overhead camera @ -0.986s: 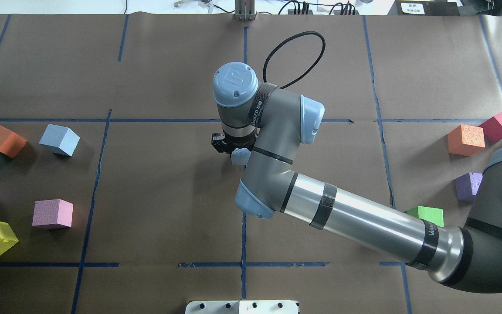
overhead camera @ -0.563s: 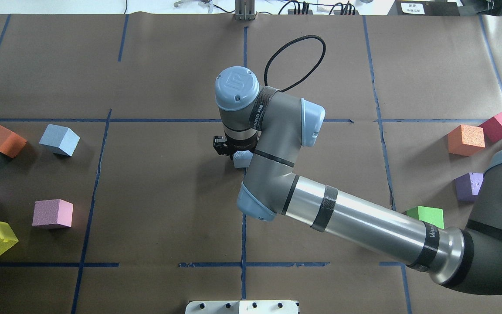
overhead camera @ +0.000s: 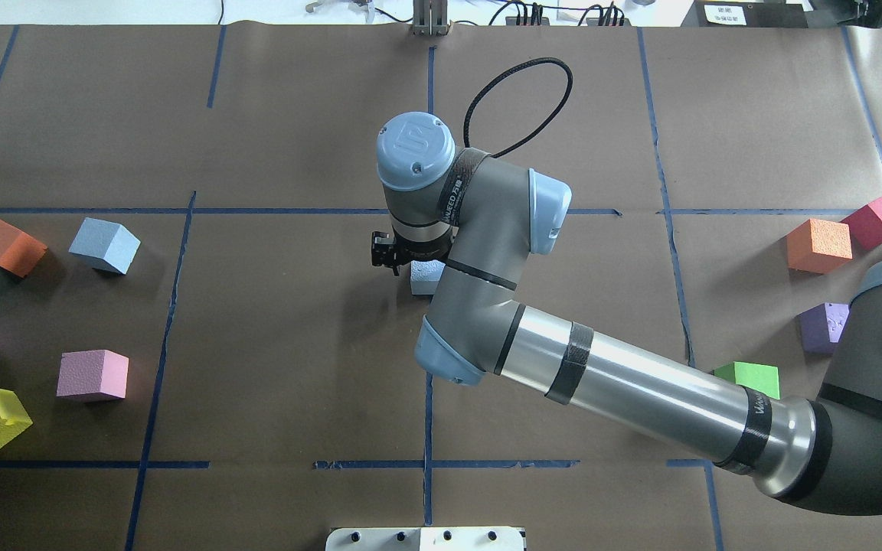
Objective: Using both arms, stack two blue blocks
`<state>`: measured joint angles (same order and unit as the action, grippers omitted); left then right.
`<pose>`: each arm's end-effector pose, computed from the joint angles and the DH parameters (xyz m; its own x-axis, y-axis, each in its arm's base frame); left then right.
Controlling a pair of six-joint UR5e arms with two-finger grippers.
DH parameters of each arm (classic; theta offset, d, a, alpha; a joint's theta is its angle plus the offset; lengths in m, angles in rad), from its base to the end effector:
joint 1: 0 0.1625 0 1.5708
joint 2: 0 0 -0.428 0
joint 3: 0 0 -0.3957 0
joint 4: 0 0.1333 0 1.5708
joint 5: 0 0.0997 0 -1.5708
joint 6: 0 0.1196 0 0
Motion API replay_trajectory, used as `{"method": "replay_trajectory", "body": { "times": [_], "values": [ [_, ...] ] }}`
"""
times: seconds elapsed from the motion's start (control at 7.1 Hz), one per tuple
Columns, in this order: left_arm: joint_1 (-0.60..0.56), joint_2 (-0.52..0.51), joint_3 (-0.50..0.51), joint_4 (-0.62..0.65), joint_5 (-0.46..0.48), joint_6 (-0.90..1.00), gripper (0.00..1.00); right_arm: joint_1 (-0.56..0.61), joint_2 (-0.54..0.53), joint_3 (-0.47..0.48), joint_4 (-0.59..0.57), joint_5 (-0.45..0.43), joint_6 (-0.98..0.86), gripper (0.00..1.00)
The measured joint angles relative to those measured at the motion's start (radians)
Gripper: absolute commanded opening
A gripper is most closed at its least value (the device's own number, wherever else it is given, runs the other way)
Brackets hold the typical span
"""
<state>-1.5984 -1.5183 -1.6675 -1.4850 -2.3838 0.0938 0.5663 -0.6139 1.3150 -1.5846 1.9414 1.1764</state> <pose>-0.0594 -0.4676 0.6587 0.6858 0.0446 -0.7264 -0.0368 0.9990 0.0266 -0.6268 -0.5052 0.1767 0.7199 0.0332 0.6933 -0.0320 0.9994 -0.0147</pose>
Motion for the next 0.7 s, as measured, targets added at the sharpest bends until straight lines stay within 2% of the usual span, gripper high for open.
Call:
{"method": "replay_trajectory", "body": {
  "times": [0.14, 0.42, 0.7],
  "values": [
    [0.000, 0.000, -0.004, 0.000, 0.000, 0.000, 1.00, 0.021, 0.000, 0.056, -0.054, 0.003, -0.001, 0.99],
    [0.000, 0.001, -0.047, 0.001, 0.001, -0.001, 1.00, 0.057, -0.001, 0.234, -0.231, 0.015, -0.003, 1.00],
    [0.012, 0.002, -0.162, 0.008, 0.005, -0.004, 1.00, 0.146, -0.043, 0.374, -0.330, 0.053, -0.027, 1.00]
  ]
}}
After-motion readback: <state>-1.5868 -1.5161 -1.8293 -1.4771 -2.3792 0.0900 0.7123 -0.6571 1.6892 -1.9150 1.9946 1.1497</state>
